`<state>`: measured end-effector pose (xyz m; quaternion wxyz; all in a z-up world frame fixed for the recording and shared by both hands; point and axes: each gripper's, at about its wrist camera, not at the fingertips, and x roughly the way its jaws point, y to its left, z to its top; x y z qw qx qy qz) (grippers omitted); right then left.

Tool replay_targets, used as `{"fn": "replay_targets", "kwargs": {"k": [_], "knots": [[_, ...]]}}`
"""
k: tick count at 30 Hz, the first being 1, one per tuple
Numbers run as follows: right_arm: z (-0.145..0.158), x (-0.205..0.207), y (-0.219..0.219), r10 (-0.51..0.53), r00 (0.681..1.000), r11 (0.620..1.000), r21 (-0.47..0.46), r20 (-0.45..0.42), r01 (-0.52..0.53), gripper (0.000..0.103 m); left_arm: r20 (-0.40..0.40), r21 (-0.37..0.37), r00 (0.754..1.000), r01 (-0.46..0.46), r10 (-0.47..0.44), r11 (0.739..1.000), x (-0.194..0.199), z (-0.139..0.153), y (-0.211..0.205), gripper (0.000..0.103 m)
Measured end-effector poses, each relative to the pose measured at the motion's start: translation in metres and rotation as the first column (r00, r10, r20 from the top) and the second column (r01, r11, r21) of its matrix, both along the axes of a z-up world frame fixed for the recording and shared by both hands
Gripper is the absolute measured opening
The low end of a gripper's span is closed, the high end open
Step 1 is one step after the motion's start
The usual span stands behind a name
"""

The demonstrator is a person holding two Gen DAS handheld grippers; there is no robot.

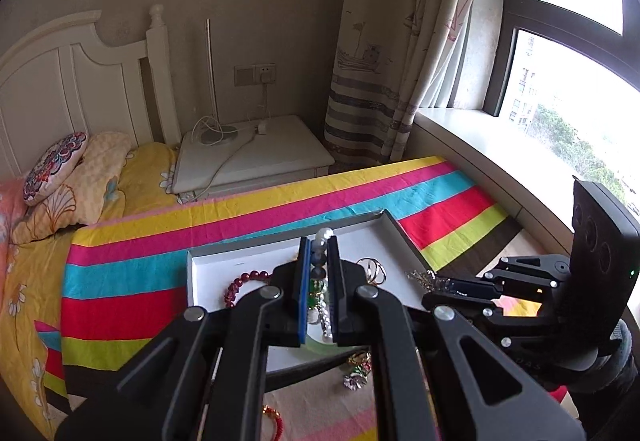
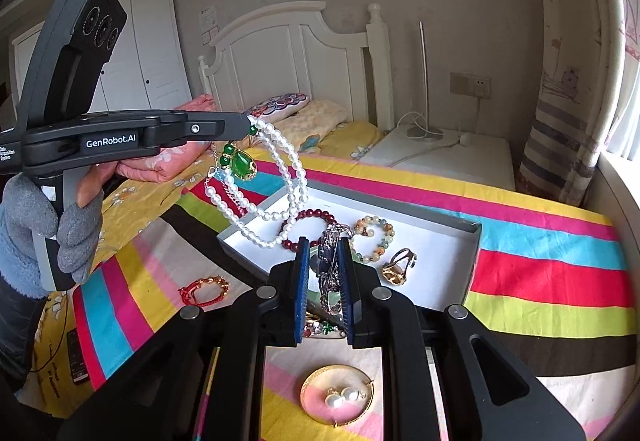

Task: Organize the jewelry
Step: 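Open both grippers over the tray and withdraw them, then grasp the gold bangle with the right gripper and lift it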

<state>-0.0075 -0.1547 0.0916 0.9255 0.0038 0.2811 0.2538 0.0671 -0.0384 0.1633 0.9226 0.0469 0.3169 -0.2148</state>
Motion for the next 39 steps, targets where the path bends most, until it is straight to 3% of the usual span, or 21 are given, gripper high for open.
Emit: {"fn": "replay_targets", "kwargs": {"k": [8, 16, 19, 21, 23, 27, 30, 33, 39], "knots": [[-0.050, 0.062, 0.000, -0.033, 0.981, 0.997, 0.066, -0.193, 0.046, 0.015, -0.089, -0.033, 0.992, -0.089, 0.086, 0.996, 0.056, -0.053, 0.005, 0.007], [-0.075, 0.066, -0.007, -0.080, 0.966, 0.994, 0.058, -0.246, 0.097, 0.017, -0.195, -0.026, 0.954, -0.238, 0.229, 0.971, 0.082, -0.108, 0.055, 0.009], [-0.075, 0.062, -0.013, -0.092, 0.965, 0.991, 0.073, -0.246, 0.113, 0.017, -0.199, -0.045, 0.943, -0.282, 0.268, 0.959, 0.079, -0.114, 0.073, 0.033], [-0.072, 0.058, -0.019, -0.102, 0.966, 0.988, 0.087, -0.236, 0.126, 0.017, -0.180, -0.059, 0.939, -0.306, 0.292, 0.950, 0.070, -0.112, 0.083, 0.058], [-0.069, 0.052, -0.025, -0.114, 0.967, 0.985, 0.103, -0.227, 0.140, 0.022, -0.164, -0.079, 0.936, -0.328, 0.312, 0.941, 0.059, -0.109, 0.091, 0.070], [-0.062, 0.026, -0.041, -0.140, 0.969, 0.974, 0.146, -0.203, 0.171, 0.047, -0.148, -0.140, 0.927, -0.364, 0.344, 0.921, 0.024, -0.098, 0.101, 0.090], [-0.059, 0.001, -0.055, -0.155, 0.969, 0.962, 0.192, -0.190, 0.192, 0.060, -0.094, -0.141, 0.920, -0.391, 0.380, 0.910, -0.015, -0.093, 0.098, 0.100], [-0.061, -0.021, -0.063, -0.175, 0.965, 0.954, 0.209, -0.195, 0.215, 0.072, -0.092, -0.131, 0.924, -0.380, 0.371, 0.916, -0.050, -0.099, 0.092, 0.100], [-0.066, -0.048, -0.058, -0.200, 0.960, 0.964, 0.137, -0.194, 0.229, 0.079, -0.147, -0.140, 0.936, -0.341, 0.321, 0.930, -0.097, -0.130, 0.078, 0.100]]}}
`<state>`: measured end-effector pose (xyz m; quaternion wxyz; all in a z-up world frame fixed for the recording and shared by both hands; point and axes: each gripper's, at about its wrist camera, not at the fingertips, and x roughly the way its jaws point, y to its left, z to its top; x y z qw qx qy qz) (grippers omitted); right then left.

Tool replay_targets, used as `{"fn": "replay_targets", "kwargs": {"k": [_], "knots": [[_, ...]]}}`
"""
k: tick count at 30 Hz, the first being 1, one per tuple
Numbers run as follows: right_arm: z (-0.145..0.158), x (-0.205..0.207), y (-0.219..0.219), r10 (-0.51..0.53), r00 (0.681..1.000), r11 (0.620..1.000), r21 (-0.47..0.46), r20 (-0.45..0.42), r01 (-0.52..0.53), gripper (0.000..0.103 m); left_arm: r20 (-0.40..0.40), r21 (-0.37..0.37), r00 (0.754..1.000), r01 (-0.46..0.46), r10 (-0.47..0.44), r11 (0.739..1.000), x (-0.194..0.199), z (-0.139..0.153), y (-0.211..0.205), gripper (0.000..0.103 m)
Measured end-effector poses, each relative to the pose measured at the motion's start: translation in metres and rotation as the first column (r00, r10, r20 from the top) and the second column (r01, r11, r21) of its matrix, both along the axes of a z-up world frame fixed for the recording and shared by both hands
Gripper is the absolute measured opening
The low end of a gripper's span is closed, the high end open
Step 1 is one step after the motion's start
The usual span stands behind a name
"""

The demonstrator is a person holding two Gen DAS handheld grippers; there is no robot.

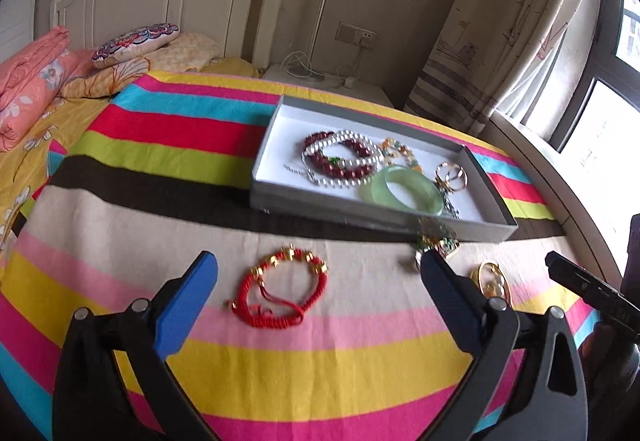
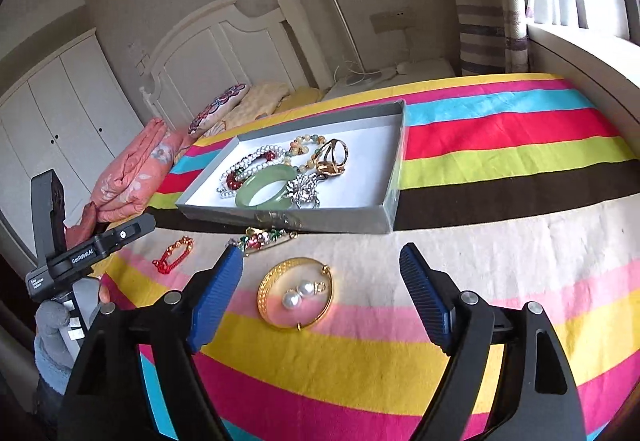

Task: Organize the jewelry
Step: 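Grasp the gold bangle with the right gripper and lift it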

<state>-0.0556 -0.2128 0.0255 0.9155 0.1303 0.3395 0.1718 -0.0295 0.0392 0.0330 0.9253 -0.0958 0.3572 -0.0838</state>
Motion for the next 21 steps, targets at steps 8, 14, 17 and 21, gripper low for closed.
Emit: {"fn": "replay_targets", "kwargs": {"k": [8, 14, 17, 21], "knots": [[-0.010, -0.016, 0.035, 0.091, 0.996, 0.982, -0.163, -0.019, -0.093, 0.084, -0.010, -0.121, 0.999, 0.037, -0.039, 0.992, -0.014, -0.014, 0.013, 0.100], [-0.023, -0.008, 0.049, 0.068, 0.993, 0.961, -0.261, -0.096, -0.091, 0.084, -0.011, -0.133, 0.998, 0.062, -0.064, 0.989, -0.013, -0.014, 0.011, 0.100], [-0.027, -0.005, 0.056, 0.065, 0.992, 0.948, -0.304, -0.110, -0.096, 0.084, -0.002, -0.154, 0.998, 0.064, -0.065, 0.986, -0.014, -0.013, 0.013, 0.100], [-0.030, 0.000, 0.063, 0.075, 0.989, 0.938, -0.329, -0.125, -0.112, 0.084, 0.009, -0.180, 0.998, 0.064, -0.063, 0.982, -0.015, -0.012, 0.017, 0.100]]}}
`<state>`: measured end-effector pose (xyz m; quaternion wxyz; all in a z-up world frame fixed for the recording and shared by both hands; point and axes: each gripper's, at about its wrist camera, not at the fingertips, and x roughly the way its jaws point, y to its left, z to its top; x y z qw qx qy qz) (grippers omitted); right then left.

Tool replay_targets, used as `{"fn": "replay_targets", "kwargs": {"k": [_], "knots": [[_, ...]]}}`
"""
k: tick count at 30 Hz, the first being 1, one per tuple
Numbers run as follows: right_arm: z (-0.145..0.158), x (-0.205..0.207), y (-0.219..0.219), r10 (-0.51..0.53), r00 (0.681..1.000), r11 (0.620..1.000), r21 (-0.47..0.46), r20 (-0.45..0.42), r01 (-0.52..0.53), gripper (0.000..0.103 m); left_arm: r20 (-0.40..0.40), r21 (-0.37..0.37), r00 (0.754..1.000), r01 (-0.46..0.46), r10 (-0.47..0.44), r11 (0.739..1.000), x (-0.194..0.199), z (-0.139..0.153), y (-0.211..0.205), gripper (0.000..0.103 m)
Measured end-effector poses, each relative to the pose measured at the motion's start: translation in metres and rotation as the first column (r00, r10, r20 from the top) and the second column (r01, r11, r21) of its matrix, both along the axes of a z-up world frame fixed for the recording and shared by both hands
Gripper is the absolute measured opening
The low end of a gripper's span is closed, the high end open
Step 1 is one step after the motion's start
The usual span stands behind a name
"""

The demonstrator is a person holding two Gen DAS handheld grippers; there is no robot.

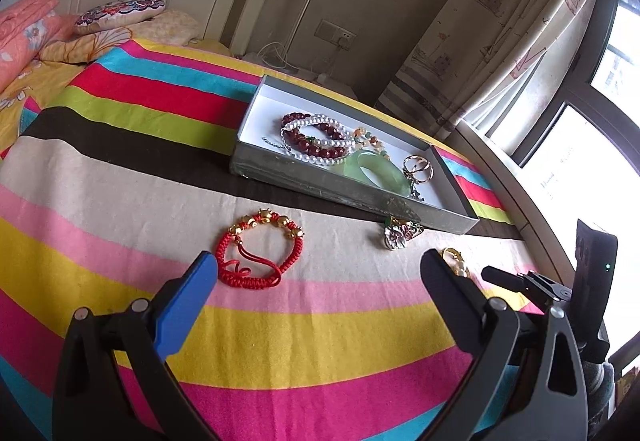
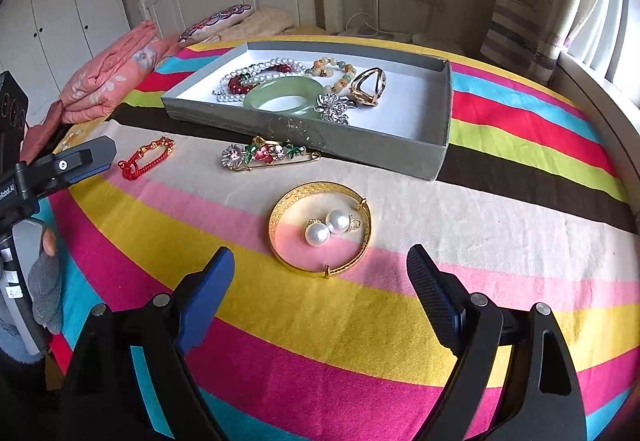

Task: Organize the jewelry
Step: 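Grasp the gold bangle with the right gripper and lift it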

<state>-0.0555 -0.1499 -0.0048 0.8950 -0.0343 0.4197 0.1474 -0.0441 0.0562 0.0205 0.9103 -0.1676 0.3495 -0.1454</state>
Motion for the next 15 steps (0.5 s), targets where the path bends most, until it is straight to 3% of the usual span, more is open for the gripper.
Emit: {"fn": "replay_targets", "kwargs": {"k": [5, 12, 15], "knots": [[-0.006, 0.015, 0.019, 0.032, 0.999, 0.996, -0.082, -0.032, -0.035, 0.084, 0.007, -0.010, 1.000, 0.007, -0.007, 1.000, -0.002, 0.001, 0.002, 0.100], [-0.003, 0.014, 0.018, 0.047, 0.999, 0.997, -0.060, -0.005, -0.047, 0.059, 0.016, -0.024, 1.000, 0.012, -0.011, 1.000, -0.004, 0.001, 0.003, 0.100], [-0.002, 0.014, 0.016, 0.041, 0.999, 0.998, -0.054, -0.004, -0.041, 0.058, 0.016, -0.025, 1.000, 0.011, -0.011, 1.000, -0.004, 0.002, 0.003, 0.100]]}}
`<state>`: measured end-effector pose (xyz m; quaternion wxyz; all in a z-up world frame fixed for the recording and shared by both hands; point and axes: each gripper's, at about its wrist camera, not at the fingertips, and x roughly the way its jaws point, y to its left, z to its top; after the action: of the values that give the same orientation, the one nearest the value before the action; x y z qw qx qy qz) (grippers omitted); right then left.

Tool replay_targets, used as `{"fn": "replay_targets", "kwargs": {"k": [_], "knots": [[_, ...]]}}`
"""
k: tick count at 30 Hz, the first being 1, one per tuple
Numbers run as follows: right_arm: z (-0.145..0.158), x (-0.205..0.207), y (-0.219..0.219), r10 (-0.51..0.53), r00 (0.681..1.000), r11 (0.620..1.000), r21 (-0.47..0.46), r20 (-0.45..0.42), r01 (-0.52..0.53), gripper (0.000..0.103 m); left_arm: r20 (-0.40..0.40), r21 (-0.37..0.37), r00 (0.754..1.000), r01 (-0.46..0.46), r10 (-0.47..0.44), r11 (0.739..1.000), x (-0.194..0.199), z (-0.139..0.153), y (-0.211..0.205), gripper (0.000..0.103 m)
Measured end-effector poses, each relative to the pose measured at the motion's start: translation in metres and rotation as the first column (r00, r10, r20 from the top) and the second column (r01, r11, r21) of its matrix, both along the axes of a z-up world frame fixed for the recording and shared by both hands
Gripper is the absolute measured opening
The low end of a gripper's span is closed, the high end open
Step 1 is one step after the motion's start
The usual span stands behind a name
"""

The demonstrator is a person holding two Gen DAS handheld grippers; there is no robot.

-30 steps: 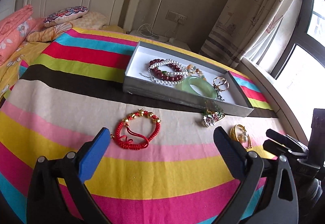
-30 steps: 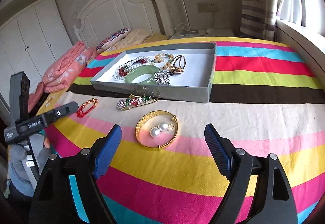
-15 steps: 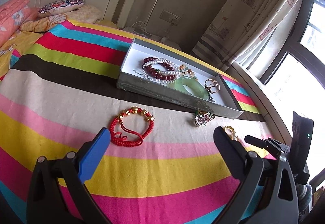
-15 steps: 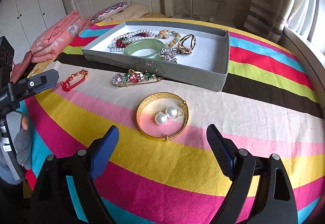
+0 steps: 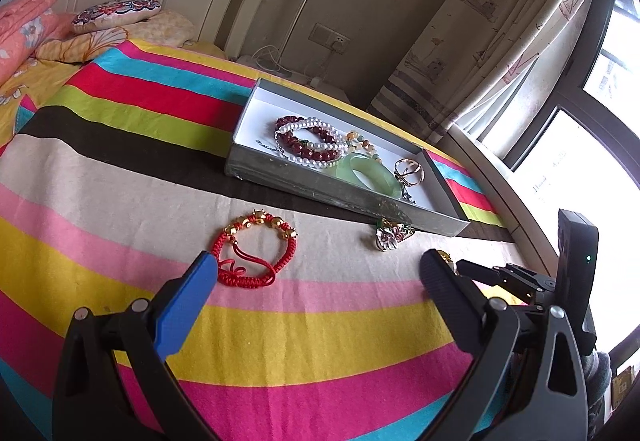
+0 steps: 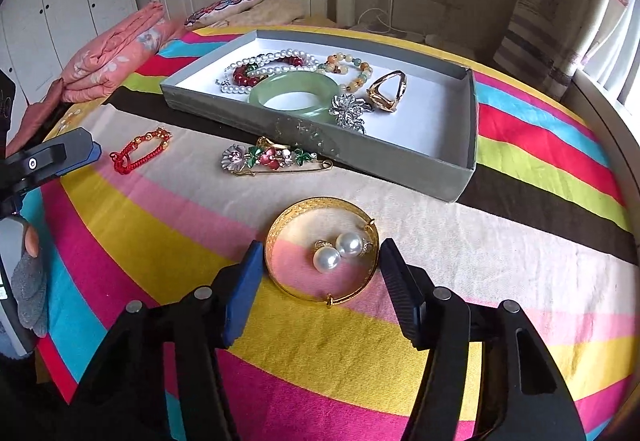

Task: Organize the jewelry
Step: 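Grasp the gold bangle with the right gripper and lift it, then grasp the flower brooch with the left gripper while the right holds the gold bangle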

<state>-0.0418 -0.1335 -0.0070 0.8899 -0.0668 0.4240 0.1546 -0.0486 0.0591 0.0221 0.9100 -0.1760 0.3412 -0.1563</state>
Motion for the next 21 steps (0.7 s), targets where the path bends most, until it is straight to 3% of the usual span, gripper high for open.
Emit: {"fn": "replay_targets", "kwargs": {"k": [5, 8, 11, 16, 19, 21], "knots": [[0.003, 0.000, -0.008, -0.020, 1.000, 1.000, 0.023, 0.007, 0.020, 0.058, -0.006, 0.008, 1.000, 0.001, -0.001, 1.000, 0.000, 0.000, -0.001, 0.100], [0.012, -0.005, -0.022, -0.037, 0.998, 0.993, 0.110, 0.048, 0.032, 0.058, -0.019, 0.031, 1.000, 0.017, -0.017, 0.999, 0.002, -0.001, -0.006, 0.100], [0.020, -0.011, -0.040, -0.073, 0.993, 0.978, 0.200, 0.094, 0.053, 0.058, -0.030, 0.103, 0.998, 0.065, -0.063, 0.993, 0.005, -0.001, -0.021, 0.100], [0.025, -0.014, -0.064, -0.123, 0.987, 0.941, 0.329, 0.101, 0.084, 0.058, -0.002, 0.270, 0.984, 0.170, -0.176, 0.948, 0.006, 0.009, -0.066, 0.095], [0.027, -0.017, -0.065, -0.129, 0.986, 0.933, 0.350, 0.109, 0.083, 0.058, -0.016, 0.349, 0.971, 0.230, -0.240, 0.908, 0.020, 0.014, -0.094, 0.082], [0.028, -0.017, -0.066, -0.128, 0.986, 0.930, 0.359, 0.110, 0.081, 0.058, -0.039, 0.393, 0.958, 0.275, -0.283, 0.878, 0.035, 0.013, -0.111, 0.068]]}}
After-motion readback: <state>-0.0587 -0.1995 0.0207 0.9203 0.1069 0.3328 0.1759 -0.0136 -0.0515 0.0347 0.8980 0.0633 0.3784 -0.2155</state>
